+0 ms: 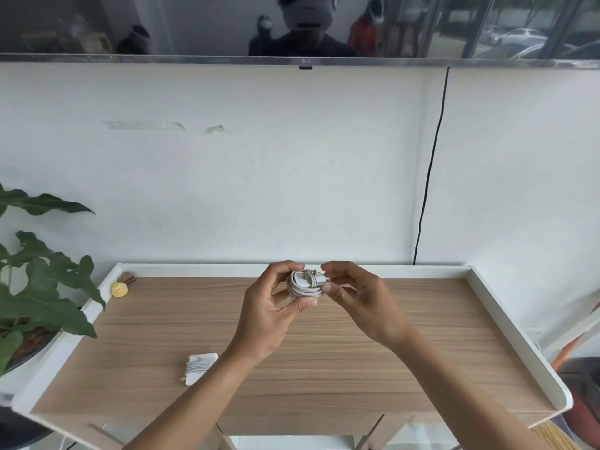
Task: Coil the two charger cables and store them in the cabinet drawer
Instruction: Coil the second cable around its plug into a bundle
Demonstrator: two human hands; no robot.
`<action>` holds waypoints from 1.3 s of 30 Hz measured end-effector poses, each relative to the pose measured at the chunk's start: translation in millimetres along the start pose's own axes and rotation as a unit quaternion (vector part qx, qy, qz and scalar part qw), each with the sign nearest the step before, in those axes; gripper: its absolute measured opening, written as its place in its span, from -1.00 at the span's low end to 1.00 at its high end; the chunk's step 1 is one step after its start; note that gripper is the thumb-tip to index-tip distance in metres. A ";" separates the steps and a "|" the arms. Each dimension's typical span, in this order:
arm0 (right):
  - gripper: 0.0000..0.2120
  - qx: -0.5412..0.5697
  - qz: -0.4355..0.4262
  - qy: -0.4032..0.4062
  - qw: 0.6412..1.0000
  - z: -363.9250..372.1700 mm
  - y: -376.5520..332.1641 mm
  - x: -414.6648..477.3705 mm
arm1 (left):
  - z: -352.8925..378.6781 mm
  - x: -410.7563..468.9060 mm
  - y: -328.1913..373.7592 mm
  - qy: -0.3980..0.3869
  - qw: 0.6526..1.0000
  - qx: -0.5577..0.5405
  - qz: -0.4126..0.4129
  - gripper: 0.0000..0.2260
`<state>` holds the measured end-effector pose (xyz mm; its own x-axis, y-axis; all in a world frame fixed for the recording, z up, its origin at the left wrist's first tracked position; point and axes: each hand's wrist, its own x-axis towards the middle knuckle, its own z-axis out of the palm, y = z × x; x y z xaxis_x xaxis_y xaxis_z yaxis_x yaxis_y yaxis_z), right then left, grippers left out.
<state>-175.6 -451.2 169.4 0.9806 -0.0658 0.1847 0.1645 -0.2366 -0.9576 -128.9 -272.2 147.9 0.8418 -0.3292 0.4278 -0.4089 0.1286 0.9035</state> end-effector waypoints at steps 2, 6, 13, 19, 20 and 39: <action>-0.80 0.024 0.008 0.005 1.000 -1.2 0.3 0.6 | 0.8 -0.7 -1.1 0.003 1.000 -0.022 -0.014 -0.59; -0.80 0.029 0.000 0.007 1.000 -5.2 2.6 -0.4 | 0.2 -3.6 -1.8 -0.009 1.000 -0.008 0.012 -0.69; -0.89 -0.028 -0.065 0.012 0.997 -8.1 0.4 -0.4 | -1.2 -9.2 -1.8 -0.019 0.997 0.048 0.058 -0.75; -0.83 -0.089 -0.111 0.002 0.990 -9.1 -12.5 2.6 | -3.5 -7.3 1.9 -0.009 0.991 0.089 0.104 -0.81; -0.82 -0.101 -0.116 -0.005 0.988 -8.9 -14.7 4.4 | -3.7 -7.4 2.4 -0.007 0.990 0.089 0.106 -0.82; -0.84 -0.078 0.001 0.042 0.996 19.5 -24.1 2.2 | -15.1 -9.8 -6.8 0.000 0.981 0.128 0.142 -0.90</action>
<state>-175.3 -426.7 188.6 0.9673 -0.1451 0.2078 0.1385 -0.3839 -0.9129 -129.0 -255.7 138.0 0.6807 -0.3133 0.6622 -0.7028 -0.0240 0.7110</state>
